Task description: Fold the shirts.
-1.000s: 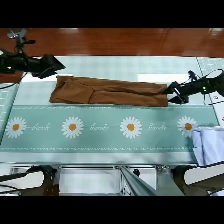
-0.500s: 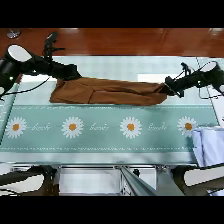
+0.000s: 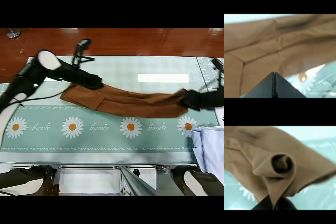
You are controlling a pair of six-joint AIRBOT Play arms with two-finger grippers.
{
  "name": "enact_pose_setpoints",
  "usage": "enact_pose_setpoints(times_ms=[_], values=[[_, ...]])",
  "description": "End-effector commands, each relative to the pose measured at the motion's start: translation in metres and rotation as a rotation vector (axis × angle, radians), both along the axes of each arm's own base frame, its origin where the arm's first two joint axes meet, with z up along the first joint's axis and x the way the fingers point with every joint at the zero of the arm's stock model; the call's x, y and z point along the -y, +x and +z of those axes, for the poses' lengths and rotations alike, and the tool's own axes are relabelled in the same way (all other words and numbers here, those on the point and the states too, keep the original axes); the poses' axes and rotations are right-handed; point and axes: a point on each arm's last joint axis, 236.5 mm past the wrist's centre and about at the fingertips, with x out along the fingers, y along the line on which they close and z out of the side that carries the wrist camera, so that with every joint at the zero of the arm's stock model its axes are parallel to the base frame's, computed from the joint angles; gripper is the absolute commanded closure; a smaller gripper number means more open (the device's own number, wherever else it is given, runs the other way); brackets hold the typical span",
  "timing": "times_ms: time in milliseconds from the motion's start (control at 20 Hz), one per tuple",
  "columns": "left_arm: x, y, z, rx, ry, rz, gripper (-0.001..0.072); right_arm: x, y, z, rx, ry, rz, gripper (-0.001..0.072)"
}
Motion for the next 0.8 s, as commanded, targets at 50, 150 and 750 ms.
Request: enact_pose_setpoints(times_ms=[50,150,750], values=[[0.066,-0.025,-0.027,-0.051,-0.012,-0.041,0.0686,-0.003,-0.068,0.025,0.078,-0.013,-0.095,0.0683],[0.094,-0.046,-0.049,-0.104,0.003,-0.083,0.0686,-0.002,-0.081,0.033,0.104,-0.023,-0.119,0.0683],[0.224,-0.225,-0.120,-0.356,0.031,-0.448,0.0685,-0.021,-0.072,0.040,0.127,0.063,-0.090,0.0683]])
